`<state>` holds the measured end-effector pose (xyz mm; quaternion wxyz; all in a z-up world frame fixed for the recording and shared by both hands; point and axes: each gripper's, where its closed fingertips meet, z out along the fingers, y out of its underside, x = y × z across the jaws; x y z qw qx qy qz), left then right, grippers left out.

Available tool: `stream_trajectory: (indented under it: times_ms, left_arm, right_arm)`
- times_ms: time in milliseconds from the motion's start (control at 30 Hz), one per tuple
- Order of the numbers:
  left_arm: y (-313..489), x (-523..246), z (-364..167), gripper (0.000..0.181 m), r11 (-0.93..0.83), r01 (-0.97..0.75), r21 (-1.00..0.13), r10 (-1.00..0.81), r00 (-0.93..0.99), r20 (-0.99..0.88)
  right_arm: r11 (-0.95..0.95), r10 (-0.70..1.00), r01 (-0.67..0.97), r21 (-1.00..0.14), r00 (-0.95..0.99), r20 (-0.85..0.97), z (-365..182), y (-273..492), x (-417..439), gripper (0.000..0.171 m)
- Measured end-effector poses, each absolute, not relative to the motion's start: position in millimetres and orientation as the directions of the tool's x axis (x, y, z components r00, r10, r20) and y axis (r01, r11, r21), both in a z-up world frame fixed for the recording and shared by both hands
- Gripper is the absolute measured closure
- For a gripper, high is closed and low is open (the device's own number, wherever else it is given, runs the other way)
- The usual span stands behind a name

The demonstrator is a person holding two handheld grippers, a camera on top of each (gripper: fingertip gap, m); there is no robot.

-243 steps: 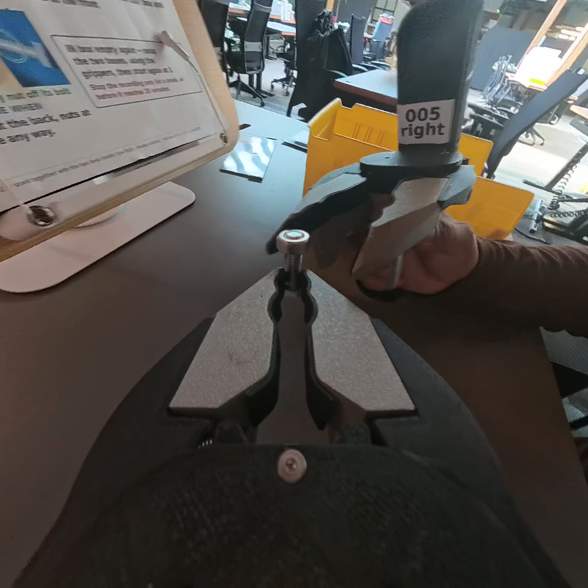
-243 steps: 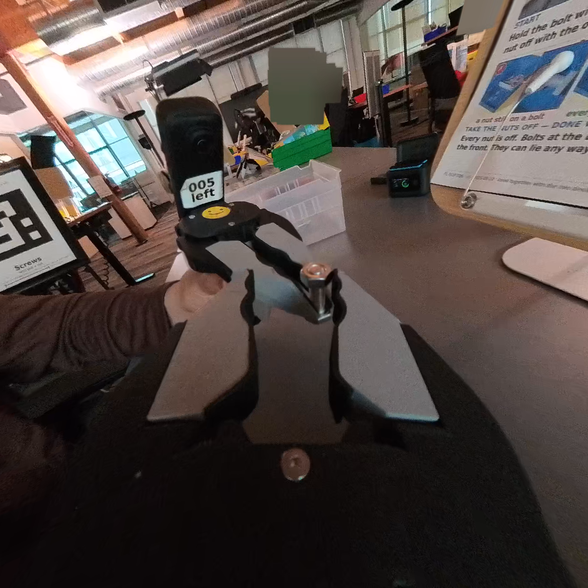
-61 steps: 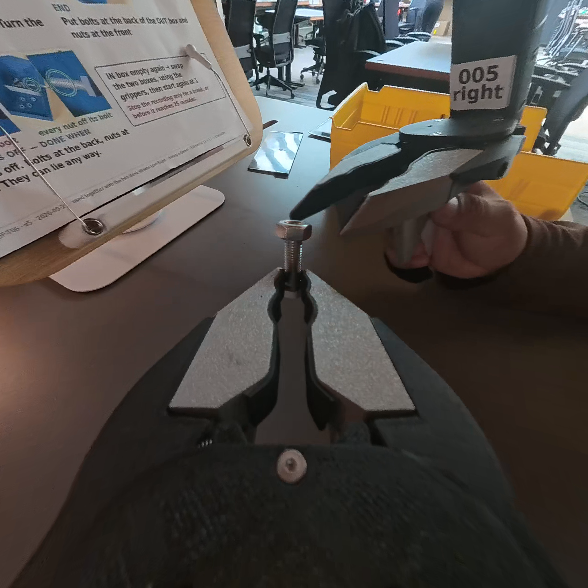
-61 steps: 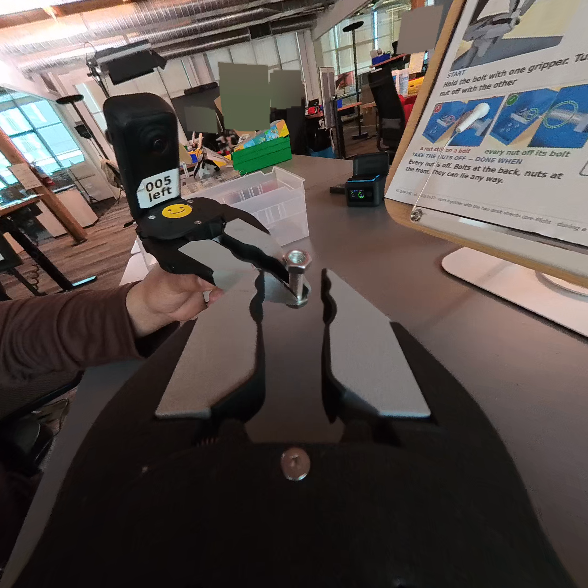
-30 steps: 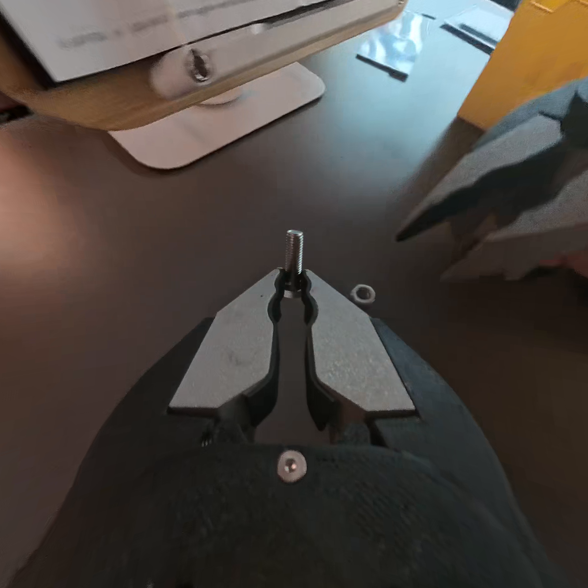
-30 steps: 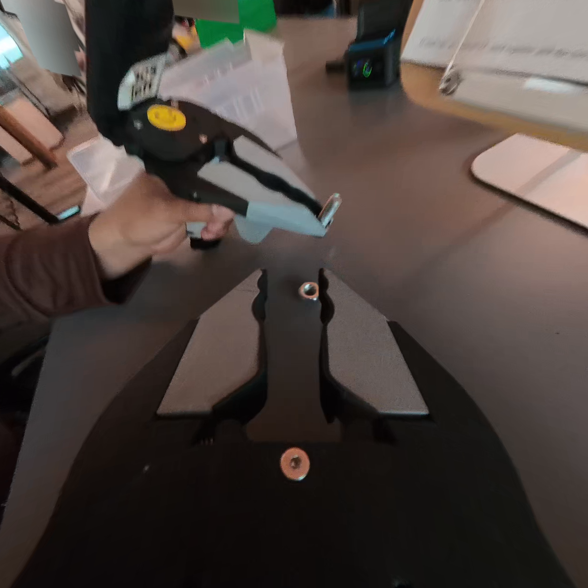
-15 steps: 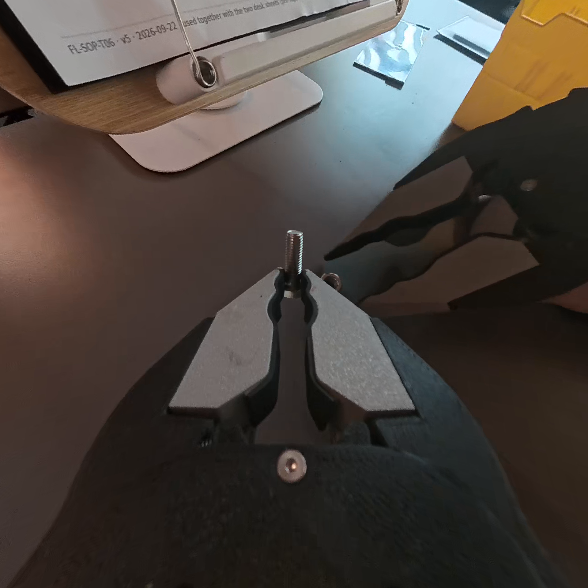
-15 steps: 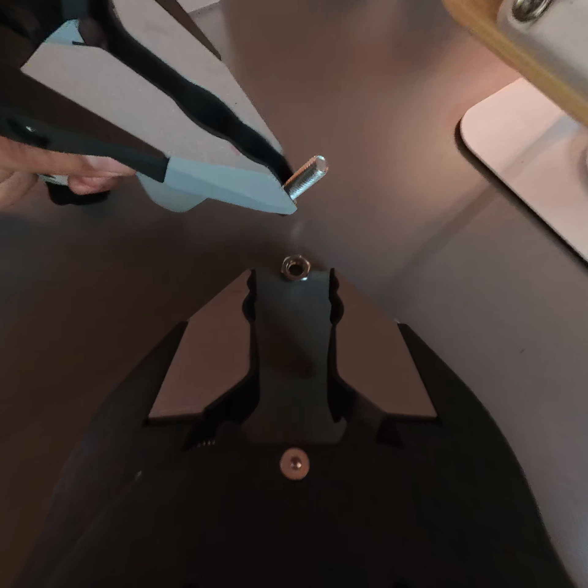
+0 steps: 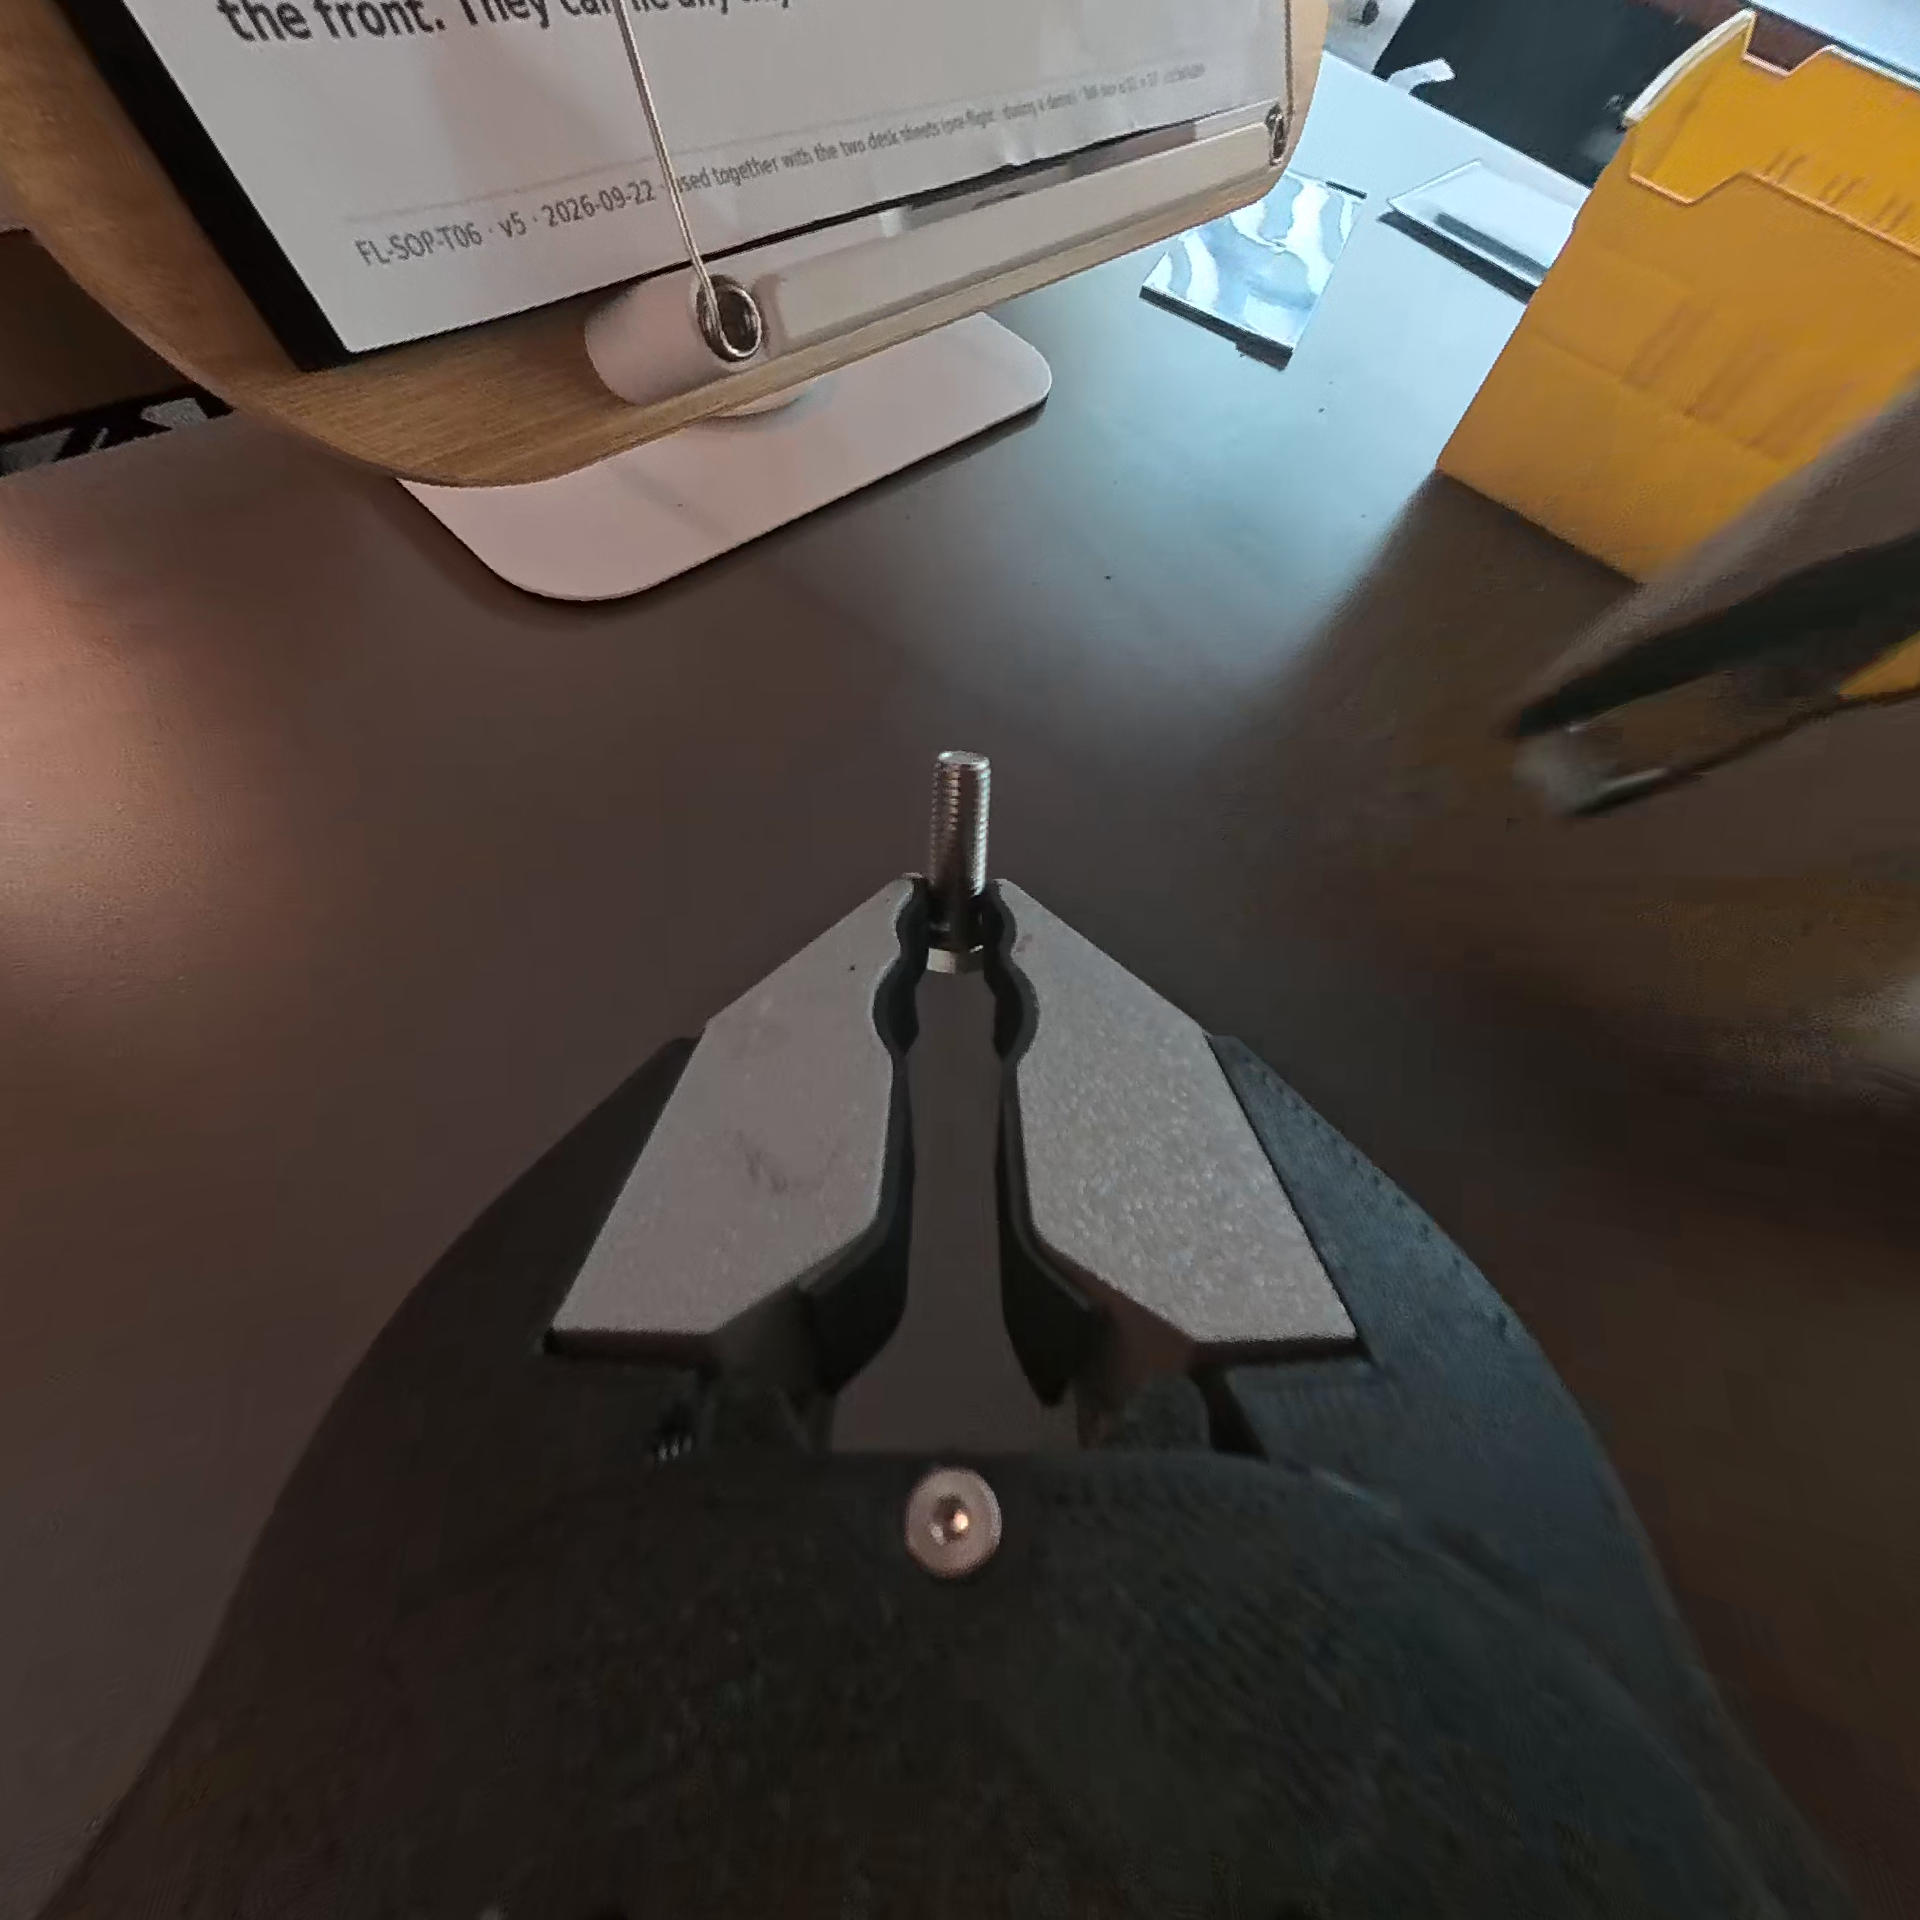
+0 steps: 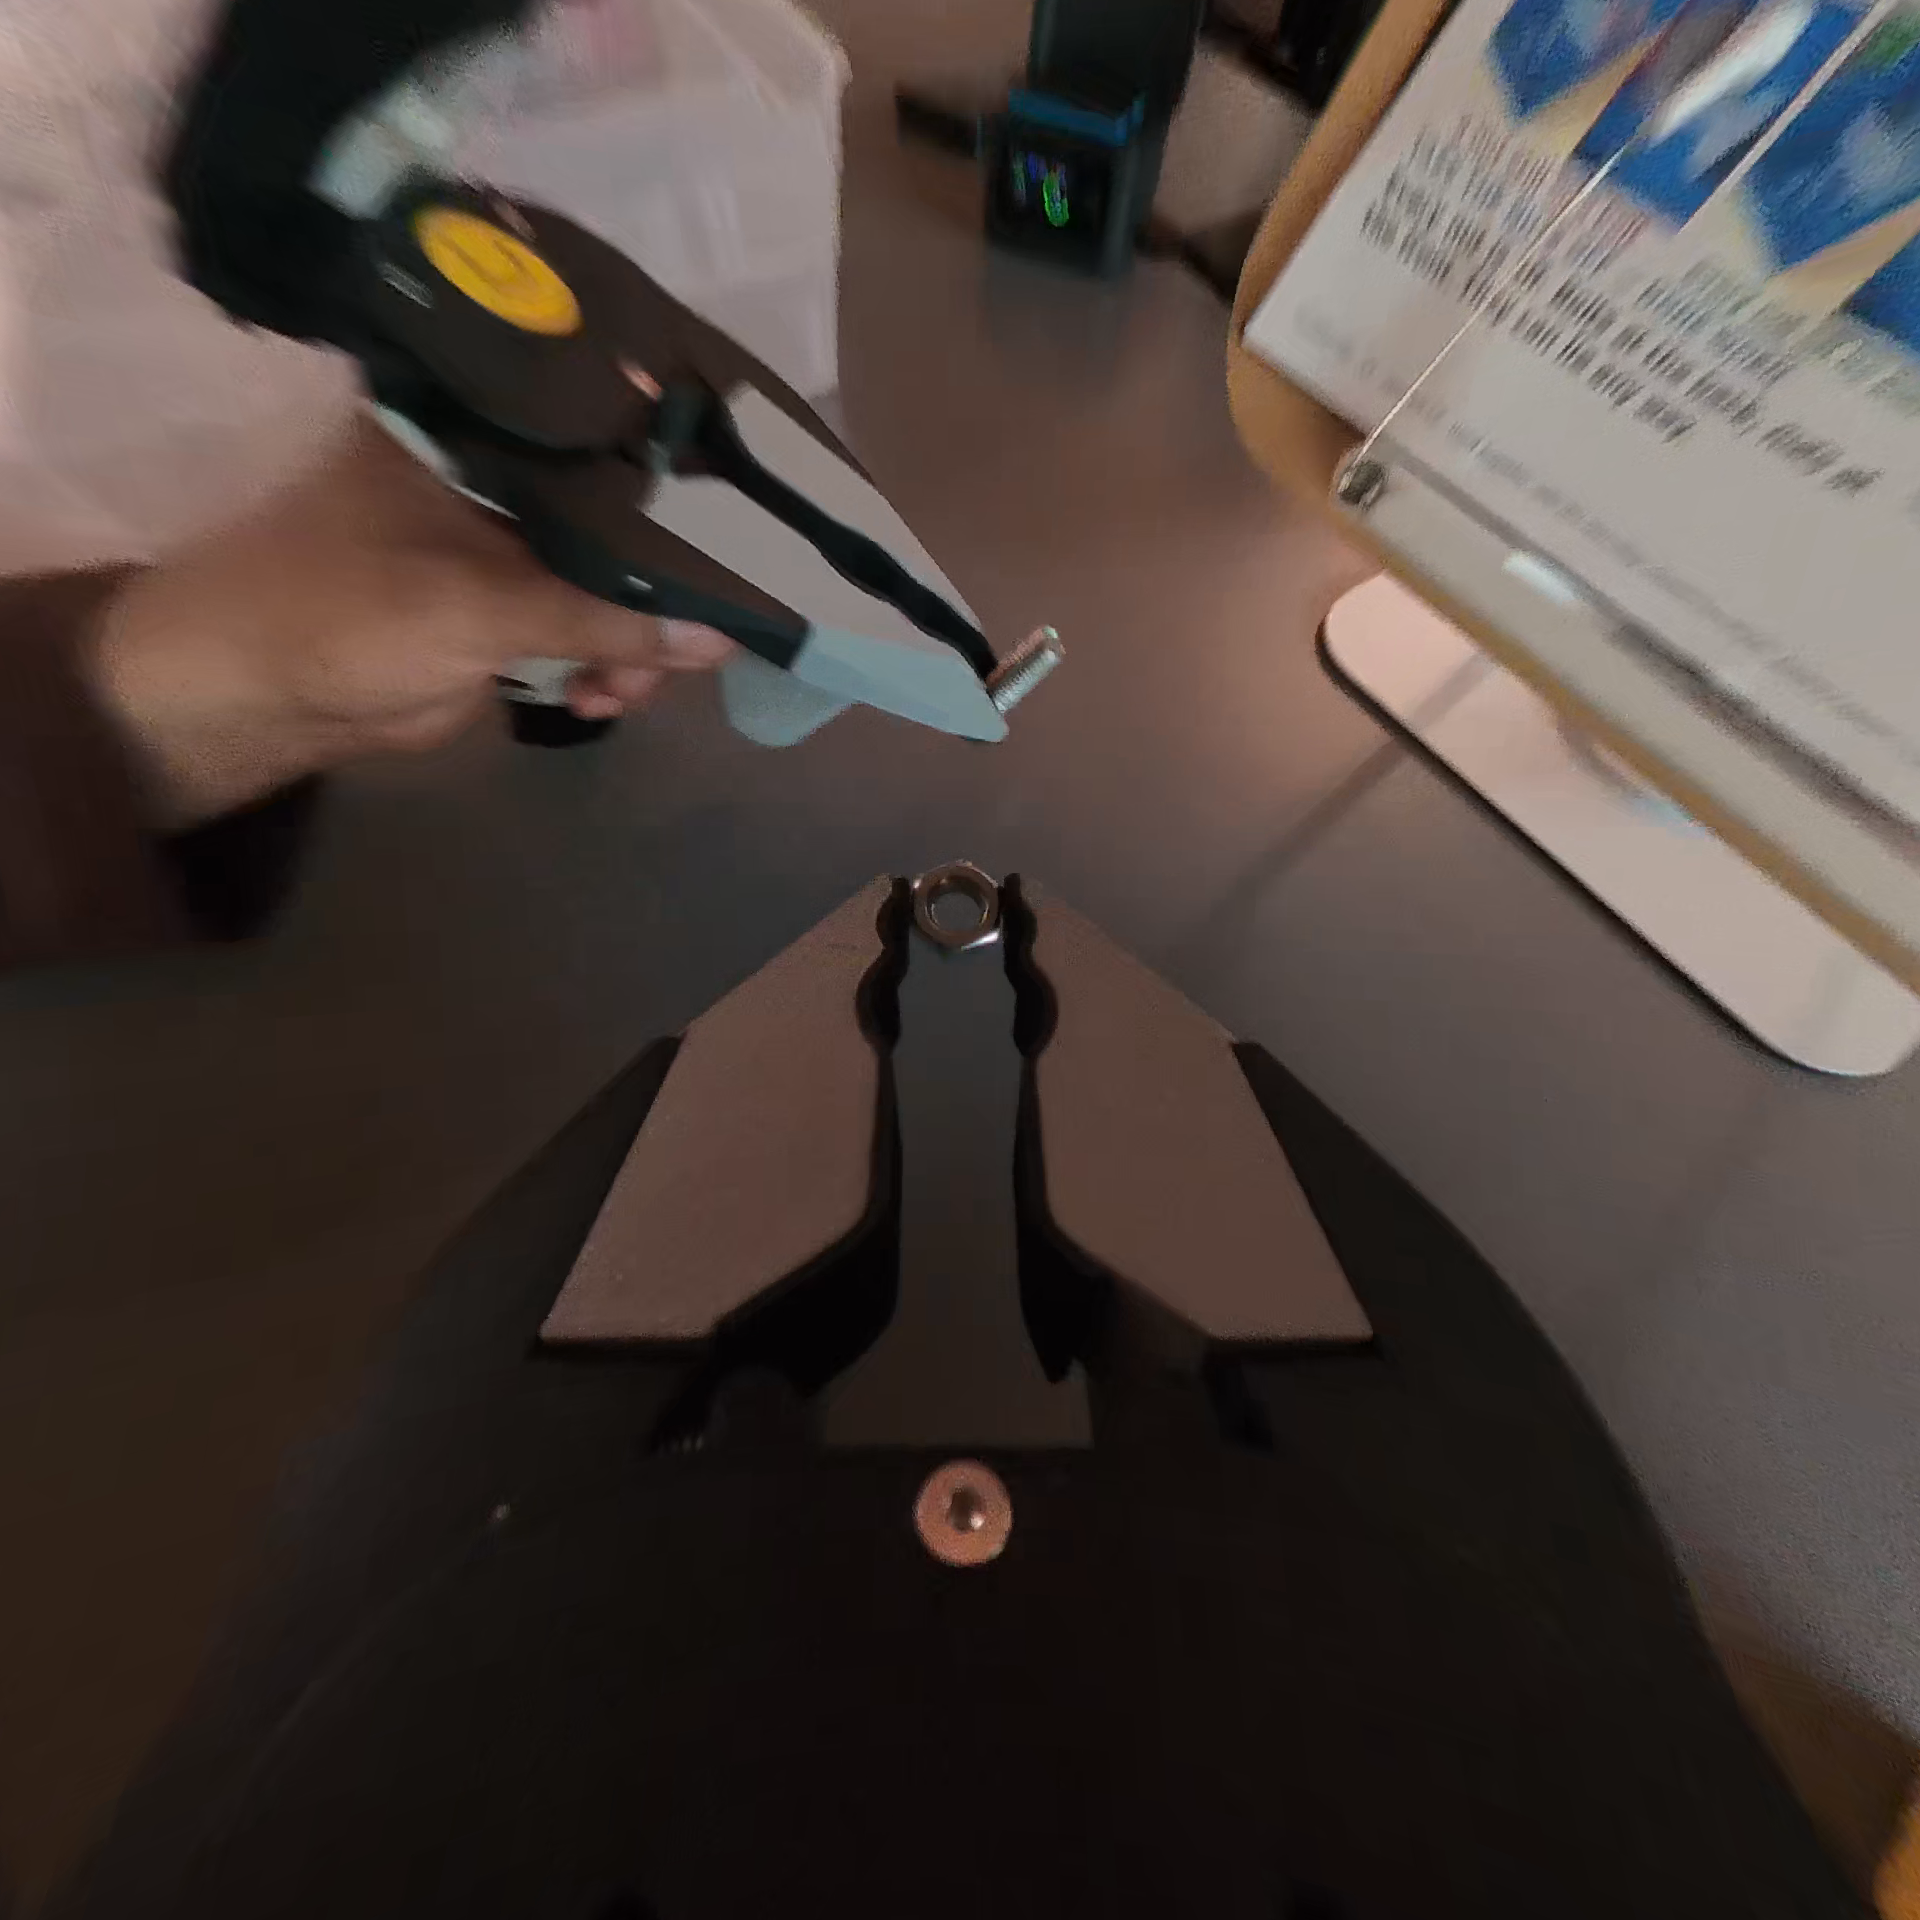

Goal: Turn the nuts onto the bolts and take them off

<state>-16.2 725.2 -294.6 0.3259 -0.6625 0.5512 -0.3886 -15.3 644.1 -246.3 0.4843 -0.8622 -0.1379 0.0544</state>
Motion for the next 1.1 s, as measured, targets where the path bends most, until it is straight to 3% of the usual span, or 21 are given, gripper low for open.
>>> stream_trajectory:
  times_ms: [33, 200, 400, 500, 633, 833, 1000, 1100]
  left_arm:
    - [724.2, -15.9, -293.6, 0.174, -0.175, -0.476, -0.862, -0.985, 0.084, 0.153]
    - [716.8, -14.2, -289.3, 0.174, -0.159, -0.469, -0.869, -0.987, 0.055, 0.151]
    - [704.4, -11.9, -285.0, 0.174, -0.125, -0.462, -0.878, -0.991, 0.016, 0.133]
    - [701.6, -11.8, -285.0, 0.174, -0.101, -0.465, -0.879, -0.994, 0.011, 0.108]
    - [693.9, -10.1, -283.6, 0.174, -0.083, -0.459, -0.884, -0.994, -0.026, 0.107]
    - [652.5, -7.6, -271.2, 0.174, -0.021, -0.392, -0.920, -0.959, -0.251, 0.129]
    - [629.0, -11.7, -262.9, 0.174, 0.033, -0.351, -0.936, -0.920, -0.376, 0.109]
    - [617.2, -14.4, -256.8, 0.174, 0.066, -0.319, -0.945, -0.899, -0.430, 0.082]
  right_arm:
    - [-0.467, 0.288, 0.183, -0.865, 0.956, 0.046, -226.5, 627.7, -14.3, 0.157]
    - [-0.464, 0.029, 0.218, -0.859, 0.973, 0.231, -154.3, 544.4, 66.5, 0.157]
    - [-0.529, -0.229, 0.048, -0.847, 0.954, 0.196, -149.3, 448.1, 161.2, 0.157]
    - [-0.581, -0.259, -0.049, -0.812, 0.957, 0.128, -173.0, 413.2, 175.3, 0.157]
    - [-0.733, -0.296, -0.165, -0.660, 0.951, 0.090, -238.6, 375.4, 185.4, 0.158]
    - [-0.827, -0.311, -0.221, -0.517, 0.946, 0.092, -301.3, 364.0, 189.7, 0.156]
    - [-0.786, -0.338, -0.243, -0.568, 0.939, 0.066, -282.3, 368.5, 196.1, 0.150]
    - [-0.706, -0.393, -0.203, -0.679, 0.909, 0.138, -235.5, 372.2, 200.0, 0.149]
